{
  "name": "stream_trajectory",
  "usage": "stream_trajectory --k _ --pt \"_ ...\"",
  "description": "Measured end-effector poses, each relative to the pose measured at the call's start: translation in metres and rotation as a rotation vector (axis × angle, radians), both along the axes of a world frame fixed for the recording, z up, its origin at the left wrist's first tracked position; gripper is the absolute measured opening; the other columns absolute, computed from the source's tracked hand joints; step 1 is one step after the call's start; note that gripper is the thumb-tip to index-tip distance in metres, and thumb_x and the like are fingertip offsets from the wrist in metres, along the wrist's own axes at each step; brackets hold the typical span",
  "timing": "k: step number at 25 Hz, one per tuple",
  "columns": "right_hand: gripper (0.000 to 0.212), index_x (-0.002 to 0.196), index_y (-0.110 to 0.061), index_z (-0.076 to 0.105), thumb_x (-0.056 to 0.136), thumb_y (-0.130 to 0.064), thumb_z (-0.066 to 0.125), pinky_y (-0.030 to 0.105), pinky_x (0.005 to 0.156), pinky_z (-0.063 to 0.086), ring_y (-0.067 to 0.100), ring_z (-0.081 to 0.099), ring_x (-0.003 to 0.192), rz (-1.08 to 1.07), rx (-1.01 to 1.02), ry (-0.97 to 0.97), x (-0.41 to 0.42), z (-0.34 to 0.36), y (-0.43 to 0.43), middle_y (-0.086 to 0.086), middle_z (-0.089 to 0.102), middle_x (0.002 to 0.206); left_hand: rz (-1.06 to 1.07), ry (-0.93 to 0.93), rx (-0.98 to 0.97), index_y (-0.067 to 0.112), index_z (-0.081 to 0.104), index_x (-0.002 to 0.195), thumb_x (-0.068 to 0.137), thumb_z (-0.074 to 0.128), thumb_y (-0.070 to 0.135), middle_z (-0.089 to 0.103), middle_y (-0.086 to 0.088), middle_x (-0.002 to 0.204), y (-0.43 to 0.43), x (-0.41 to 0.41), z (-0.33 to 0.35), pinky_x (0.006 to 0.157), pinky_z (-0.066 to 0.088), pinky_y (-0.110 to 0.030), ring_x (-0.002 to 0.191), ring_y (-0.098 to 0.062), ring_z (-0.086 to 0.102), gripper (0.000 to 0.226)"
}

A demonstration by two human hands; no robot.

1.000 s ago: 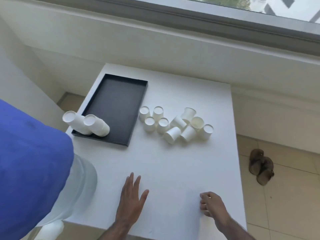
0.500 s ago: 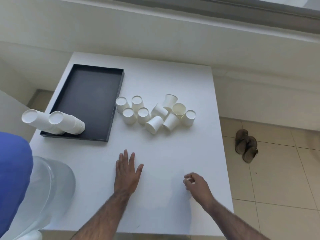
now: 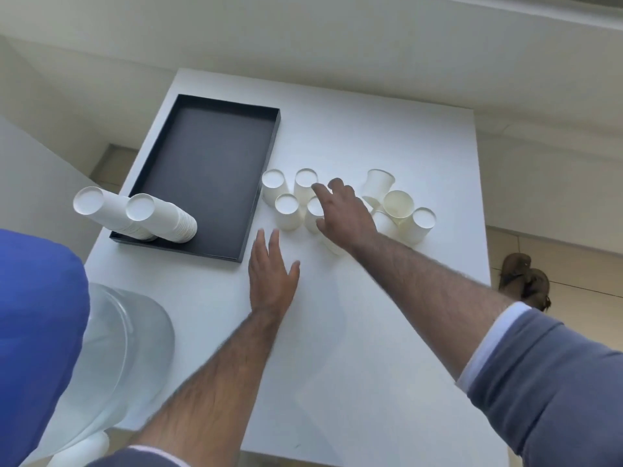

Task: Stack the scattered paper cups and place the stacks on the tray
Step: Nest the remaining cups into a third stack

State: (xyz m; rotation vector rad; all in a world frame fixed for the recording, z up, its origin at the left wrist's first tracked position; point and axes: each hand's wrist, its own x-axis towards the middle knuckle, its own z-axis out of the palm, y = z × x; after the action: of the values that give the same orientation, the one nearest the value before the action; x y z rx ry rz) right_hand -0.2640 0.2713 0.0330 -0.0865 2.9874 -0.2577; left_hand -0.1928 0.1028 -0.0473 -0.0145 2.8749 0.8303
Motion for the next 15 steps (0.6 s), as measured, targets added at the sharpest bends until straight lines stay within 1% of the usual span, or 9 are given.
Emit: stream_trajectory --k 2,4,7,9,11,12,14,15 --pt "0.060 0.145 -0.018 0.039 0.089 -0.009 0.059 0.044 0.076 0.053 0.035 0.050 0.111 0.055 0.039 -0.071 -0.013 -0.006 -0.006 0.014 0.044 0.133 0.001 0.060 0.000 0.015 0.028 0.163 0.096 0.071 0.024 0.018 -0.013 0.171 0.004 -0.035 0.015 0.123 0.032 -0.047 0.154 -0.034 0.027 0.080" --pt "0.057 0.142 -0.018 0.042 0.089 -0.004 0.056 0.046 0.078 0.054 0.036 0.051 0.112 0.096 0.072 -0.129 -0.018 -0.015 -0.009 0.014 0.044 0.133 -0.094 0.089 -0.077 0.018 0.029 0.163 0.095 0.071 0.020 0.023 -0.012 0.170 0.005 -0.064 0.024 0.118 0.038 -0.046 0.148 -0.034 0.036 0.080" --pt "0.046 0.134 -0.015 0.049 0.091 0.001 0.049 0.045 0.076 0.053 0.037 0.054 0.109 0.103 0.075 -0.158 -0.016 -0.025 -0.007 0.015 0.045 0.130 -0.268 0.047 -0.251 0.025 0.026 0.164 0.098 0.069 0.023 0.023 -0.009 0.169 0.006 -0.088 0.027 0.106 0.048 -0.046 0.138 -0.032 0.047 0.078" --pt "0.039 0.126 -0.011 0.052 0.091 0.004 0.046 0.043 0.072 0.048 0.036 0.054 0.105 0.098 0.041 -0.138 -0.012 -0.027 -0.005 0.015 0.046 0.123 -0.318 0.025 -0.327 0.026 0.030 0.161 0.099 0.067 0.023 0.026 -0.008 0.166 0.006 -0.093 0.025 0.099 0.050 -0.047 0.132 -0.032 0.050 0.073" --pt "0.035 0.120 -0.010 0.052 0.089 0.005 0.046 0.044 0.073 0.050 0.036 0.053 0.102 0.057 -0.022 -0.111 -0.006 -0.023 -0.001 0.015 0.047 0.118 -0.284 0.019 -0.306 0.020 0.040 0.151 0.097 0.069 0.021 0.038 -0.008 0.154 0.004 -0.096 0.023 0.091 0.052 -0.047 0.123 -0.034 0.055 0.062" --pt "0.034 0.120 -0.009 0.052 0.089 0.004 0.047 0.046 0.076 0.051 0.036 0.053 0.101 0.023 -0.062 -0.094 -0.002 -0.020 0.001 0.014 0.048 0.117 -0.256 0.012 -0.286 0.016 0.044 0.145 0.096 0.071 0.022 0.043 -0.009 0.146 0.003 -0.096 0.023 0.088 0.052 -0.047 0.120 -0.034 0.055 0.057" --pt "0.036 0.127 -0.010 0.053 0.091 -0.004 0.053 0.047 0.079 0.052 0.035 0.053 0.102 -0.056 -0.165 -0.037 0.009 -0.010 0.007 0.014 0.049 0.121 -0.206 0.022 -0.269 0.010 0.047 0.134 0.094 0.075 0.030 0.047 -0.010 0.135 -0.001 -0.094 0.026 0.084 0.052 -0.047 0.114 -0.033 0.056 0.052" --pt "0.039 0.131 -0.012 0.053 0.092 -0.008 0.057 0.045 0.079 0.052 0.034 0.054 0.103 -0.100 -0.236 0.008 0.018 -0.006 0.011 0.013 0.050 0.122 -0.191 0.045 -0.273 0.009 0.047 0.132 0.094 0.075 0.033 0.048 -0.010 0.134 -0.002 -0.094 0.027 0.083 0.051 -0.046 0.113 -0.032 0.055 0.053"
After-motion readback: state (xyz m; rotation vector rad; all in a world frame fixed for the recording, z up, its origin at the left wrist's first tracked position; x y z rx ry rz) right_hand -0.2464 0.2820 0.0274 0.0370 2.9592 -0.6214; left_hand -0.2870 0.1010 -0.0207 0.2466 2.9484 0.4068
